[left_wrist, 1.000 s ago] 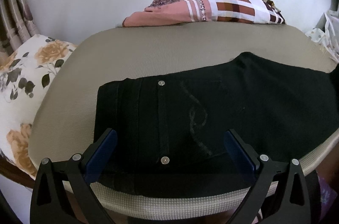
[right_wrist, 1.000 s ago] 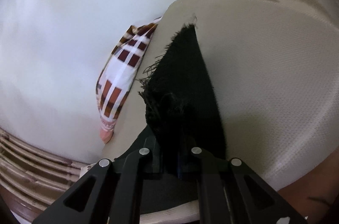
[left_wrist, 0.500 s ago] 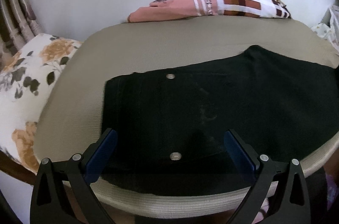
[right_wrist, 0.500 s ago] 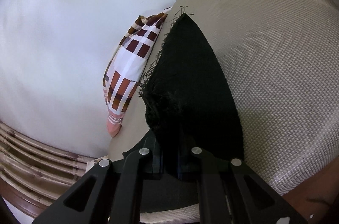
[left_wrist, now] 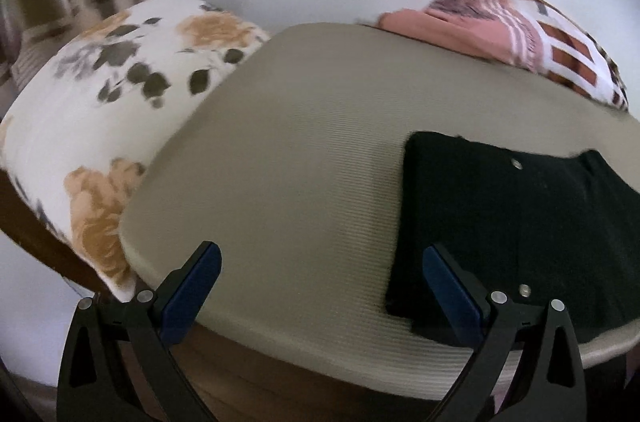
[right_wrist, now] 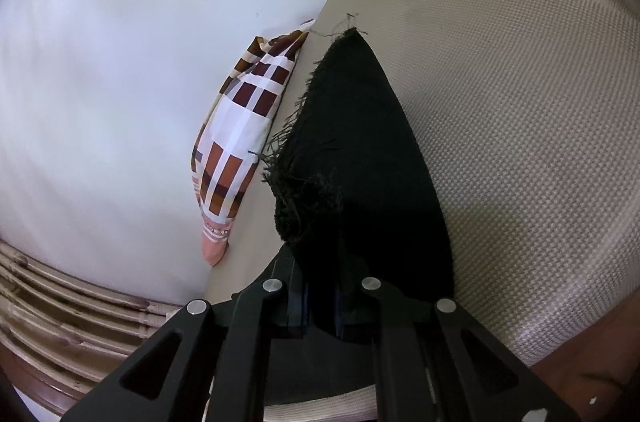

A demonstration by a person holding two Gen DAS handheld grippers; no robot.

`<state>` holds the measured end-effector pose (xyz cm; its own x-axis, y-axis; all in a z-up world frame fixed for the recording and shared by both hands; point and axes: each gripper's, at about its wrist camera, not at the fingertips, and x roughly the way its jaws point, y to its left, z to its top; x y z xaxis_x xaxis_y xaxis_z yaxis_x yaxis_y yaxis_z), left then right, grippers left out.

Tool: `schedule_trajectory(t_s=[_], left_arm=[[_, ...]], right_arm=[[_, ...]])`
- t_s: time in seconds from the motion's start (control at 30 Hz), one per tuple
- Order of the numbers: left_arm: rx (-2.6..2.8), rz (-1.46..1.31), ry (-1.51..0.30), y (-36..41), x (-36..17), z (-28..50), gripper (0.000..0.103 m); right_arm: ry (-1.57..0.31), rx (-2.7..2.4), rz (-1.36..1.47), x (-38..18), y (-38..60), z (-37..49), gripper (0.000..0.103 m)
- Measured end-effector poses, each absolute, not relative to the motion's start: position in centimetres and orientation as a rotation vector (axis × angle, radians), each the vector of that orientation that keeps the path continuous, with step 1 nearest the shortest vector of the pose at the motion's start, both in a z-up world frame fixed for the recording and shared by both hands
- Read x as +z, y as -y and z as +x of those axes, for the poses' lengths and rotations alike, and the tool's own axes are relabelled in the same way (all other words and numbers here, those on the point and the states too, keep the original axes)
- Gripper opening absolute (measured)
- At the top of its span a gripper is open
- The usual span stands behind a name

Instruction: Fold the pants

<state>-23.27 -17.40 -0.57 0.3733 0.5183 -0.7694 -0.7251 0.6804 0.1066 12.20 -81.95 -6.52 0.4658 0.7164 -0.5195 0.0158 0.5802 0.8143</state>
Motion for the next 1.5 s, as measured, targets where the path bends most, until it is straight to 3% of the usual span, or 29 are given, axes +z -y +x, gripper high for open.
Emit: schedule_trajectory(t_s=[0.73,1.5], left_arm=[[0.711,-0.229,-0.912,20.3,-1.6,-21.4,0.100],[0.627,-0.096,-0.946,24.4,-2.5,-19.1,0.100]], right_arm=[[-1.051,0.568,0.897,-7.0,78.4,12.3,0.010],[-1.316,0.894,0.763,-10.0,59.1,7.6,0.010]])
